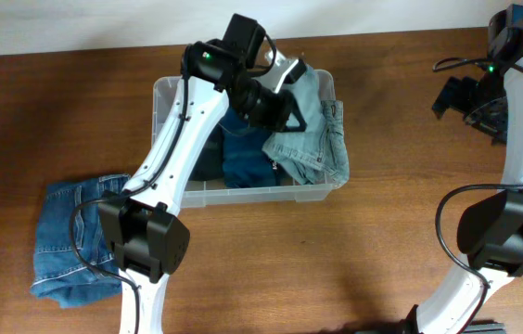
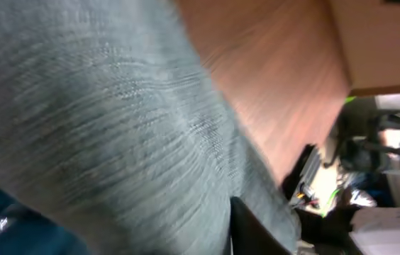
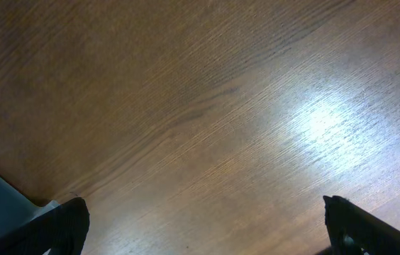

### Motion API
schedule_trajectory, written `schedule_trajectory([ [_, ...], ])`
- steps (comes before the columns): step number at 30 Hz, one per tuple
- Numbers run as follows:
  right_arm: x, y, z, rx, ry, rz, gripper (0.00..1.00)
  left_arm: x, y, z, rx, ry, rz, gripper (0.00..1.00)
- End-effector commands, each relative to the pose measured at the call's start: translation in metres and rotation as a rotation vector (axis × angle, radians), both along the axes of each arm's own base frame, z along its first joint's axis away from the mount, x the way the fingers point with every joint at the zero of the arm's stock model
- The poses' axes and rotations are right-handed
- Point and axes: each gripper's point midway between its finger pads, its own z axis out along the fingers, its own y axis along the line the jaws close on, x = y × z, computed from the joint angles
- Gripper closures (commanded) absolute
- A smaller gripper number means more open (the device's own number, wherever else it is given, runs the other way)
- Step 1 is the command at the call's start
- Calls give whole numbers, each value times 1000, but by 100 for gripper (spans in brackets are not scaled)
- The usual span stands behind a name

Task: Pack container
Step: 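Lower the light-blue jeans into the box on top of the cloths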

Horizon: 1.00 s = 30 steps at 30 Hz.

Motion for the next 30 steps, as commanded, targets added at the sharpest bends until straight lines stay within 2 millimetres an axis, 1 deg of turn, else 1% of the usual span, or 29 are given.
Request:
schedule_trajectory([
  [1,-1,-1,-1,1,4,-15,2,1,16,-8,118,-41,31,70],
  [5,-1,-1,-1,1,4,-15,2,1,27,-15,189,-42,51,69],
  [7,-1,-1,-1,1,4,-15,2,3,34,-19,233,-51,65,65],
  [10,-1,-1,-1,1,4,-15,1,11,52,-26,319,-76,103,66],
  [13,-1,-1,-1,1,4,-15,2,22,68,-27,375,-97,159,64],
  [16,-1,-1,-1,1,4,-15,2,33,83,-23,411,-128,198,55],
  [21,-1,-1,-1,1,4,-15,1,40,101,-13,444,-148,240,30],
  [23,-1,-1,-1,1,4,-15,2,42,108,-10,472,-161,254,23],
  [26,-1,-1,-1,1,4,-15,1,48,117,-6,506,-194,278,18],
  [27,-1,-1,-1,1,4,-15,2,52,117,-1,506,-219,284,18],
  [30,-1,-1,-1,1,4,-15,2,58,115,5,489,-248,293,18],
])
